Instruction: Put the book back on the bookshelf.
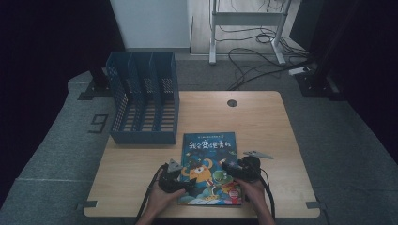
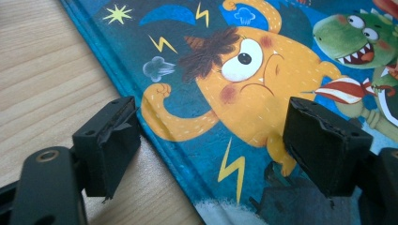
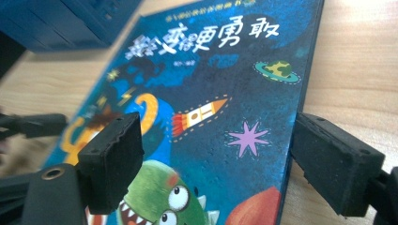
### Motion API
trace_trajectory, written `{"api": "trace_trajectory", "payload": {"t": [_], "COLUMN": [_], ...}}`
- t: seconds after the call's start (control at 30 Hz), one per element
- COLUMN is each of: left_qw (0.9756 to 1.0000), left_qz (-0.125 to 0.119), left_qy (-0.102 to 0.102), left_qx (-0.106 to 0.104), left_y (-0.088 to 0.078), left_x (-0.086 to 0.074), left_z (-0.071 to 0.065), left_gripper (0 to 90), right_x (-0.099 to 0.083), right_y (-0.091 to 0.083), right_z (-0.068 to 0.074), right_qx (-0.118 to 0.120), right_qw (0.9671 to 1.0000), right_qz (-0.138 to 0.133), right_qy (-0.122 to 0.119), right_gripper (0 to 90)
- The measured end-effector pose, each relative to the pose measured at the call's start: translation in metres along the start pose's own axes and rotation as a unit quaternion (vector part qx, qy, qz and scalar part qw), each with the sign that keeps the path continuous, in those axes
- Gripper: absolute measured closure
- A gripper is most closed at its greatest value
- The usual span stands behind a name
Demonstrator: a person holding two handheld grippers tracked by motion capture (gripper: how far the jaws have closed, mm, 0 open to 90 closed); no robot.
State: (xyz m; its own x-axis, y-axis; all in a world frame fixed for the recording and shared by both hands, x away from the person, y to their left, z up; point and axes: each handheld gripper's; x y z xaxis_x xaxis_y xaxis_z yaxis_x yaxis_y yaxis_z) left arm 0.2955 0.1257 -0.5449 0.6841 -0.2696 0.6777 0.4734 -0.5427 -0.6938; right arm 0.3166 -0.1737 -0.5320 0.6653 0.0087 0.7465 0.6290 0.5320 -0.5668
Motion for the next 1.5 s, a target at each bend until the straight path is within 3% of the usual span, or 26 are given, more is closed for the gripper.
{"api": "trace_trajectory", "payload": {"t": [0.17,0.33,0.6,0.8,1.0,1.5], "left_qw": [1.0000,0.9998,0.9998,0.9994,0.9988,0.9993], "left_qz": [0.001,0.002,0.003,0.004,0.009,0.010], "left_qy": [-0.003,-0.009,-0.006,-0.017,-0.024,-0.016], "left_qx": [-0.008,-0.017,-0.016,-0.029,-0.040,-0.030], "left_y": [-0.001,-0.001,-0.001,-0.003,-0.005,-0.004], "left_x": [0.000,0.001,0.000,0.001,0.002,0.001], "left_z": [0.002,0.004,0.004,0.007,0.010,0.009], "left_gripper": [17.8,17.1,16.0,15.3,13.9,13.4], "right_x": [0.003,0.005,0.005,0.007,0.009,0.007], "right_y": [-0.006,-0.011,-0.010,-0.016,-0.021,-0.017], "right_z": [-0.004,-0.010,-0.010,-0.010,-0.012,-0.014], "right_qx": [0.027,0.062,0.061,0.083,0.112,0.104], "right_qw": [0.9995,0.9966,0.9970,0.9946,0.9901,0.9906], "right_qz": [-0.010,-0.030,-0.022,-0.032,-0.044,-0.015], "right_qy": [0.016,0.046,0.043,0.054,0.072,0.087], "right_gripper": [17.3,18.1,18.1,19.5,23.7,25.3]}}
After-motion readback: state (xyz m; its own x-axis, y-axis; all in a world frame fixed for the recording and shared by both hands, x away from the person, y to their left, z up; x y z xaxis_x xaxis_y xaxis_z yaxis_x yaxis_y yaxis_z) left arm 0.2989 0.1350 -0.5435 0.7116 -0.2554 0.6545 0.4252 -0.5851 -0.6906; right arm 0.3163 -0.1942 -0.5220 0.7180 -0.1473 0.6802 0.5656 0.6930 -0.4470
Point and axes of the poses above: each handheld gripper's, and its own axes: y roughly forward along the jaws, x roughly out of its top, z roughly to its left, and after that the axes turned 6 degrees about -y, right-handed
